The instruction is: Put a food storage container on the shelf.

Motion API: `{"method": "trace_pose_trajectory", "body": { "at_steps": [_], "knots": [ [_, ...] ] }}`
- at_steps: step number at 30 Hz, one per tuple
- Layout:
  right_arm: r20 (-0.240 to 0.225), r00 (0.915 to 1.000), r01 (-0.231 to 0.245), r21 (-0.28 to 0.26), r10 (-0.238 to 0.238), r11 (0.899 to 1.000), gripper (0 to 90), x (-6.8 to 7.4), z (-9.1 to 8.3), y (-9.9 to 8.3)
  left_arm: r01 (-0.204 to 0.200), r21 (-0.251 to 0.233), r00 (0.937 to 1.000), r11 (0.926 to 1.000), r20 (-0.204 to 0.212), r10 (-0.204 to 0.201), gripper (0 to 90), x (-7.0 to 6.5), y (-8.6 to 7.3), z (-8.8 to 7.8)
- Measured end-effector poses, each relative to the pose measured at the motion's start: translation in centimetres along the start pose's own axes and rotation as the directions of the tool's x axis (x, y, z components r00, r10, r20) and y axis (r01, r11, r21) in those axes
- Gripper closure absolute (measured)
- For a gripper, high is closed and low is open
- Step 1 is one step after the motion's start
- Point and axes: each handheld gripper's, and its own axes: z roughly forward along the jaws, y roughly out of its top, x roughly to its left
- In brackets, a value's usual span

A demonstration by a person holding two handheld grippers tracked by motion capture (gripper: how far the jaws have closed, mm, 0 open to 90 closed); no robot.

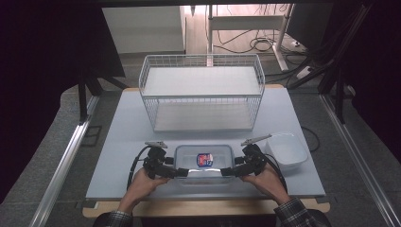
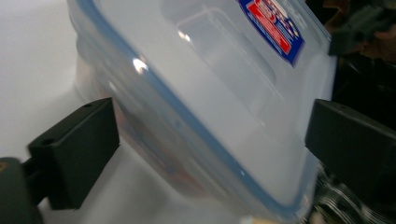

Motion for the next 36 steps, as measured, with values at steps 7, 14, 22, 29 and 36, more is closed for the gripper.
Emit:
{"method": "trace_pose_trajectory", "body": {
  "at_steps": [7, 14, 22, 29, 36],
  "knots": [
    [-0.036, 0.9969, -0.071, -0.012, 0.071, 0.997, 28.9, -0.1, -1.5, -0.5, 0.017, -0.039, 0.9997, 0.9991, 0.020, -0.017, 26.1, -0.4, -1.0, -1.6],
    [-0.032, 0.9939, -0.107, -0.062, 0.105, 0.992, 48.1, 0.7, -3.0, -1.0, 0.053, -0.102, 0.9983, 0.9933, 0.031, -0.050, 47.7, -1.1, -2.0, -3.1],
    [0.023, 0.9948, -0.095, -0.136, 0.099, 0.986, 51.0, 1.5, -3.5, -1.0, 0.024, -0.150, 0.9973, 0.9884, -0.065, -0.034, 51.7, -2.2, -1.4, -2.9],
    [0.047, 0.9972, -0.049, -0.183, 0.059, 0.982, 50.7, 1.5, -4.2, -0.5, 0.002, -0.158, 0.9982, 0.9874, -0.059, -0.012, 52.9, -2.4, -0.1, -3.2],
    [0.047, 0.9989, 0.005, -0.236, 0.007, 0.972, 50.7, 1.9, -5.7, 1.5, -0.028, -0.225, 0.9983, 0.9741, -0.057, 0.016, 54.4, -3.1, 2.2, -4.7]
  ]
}}
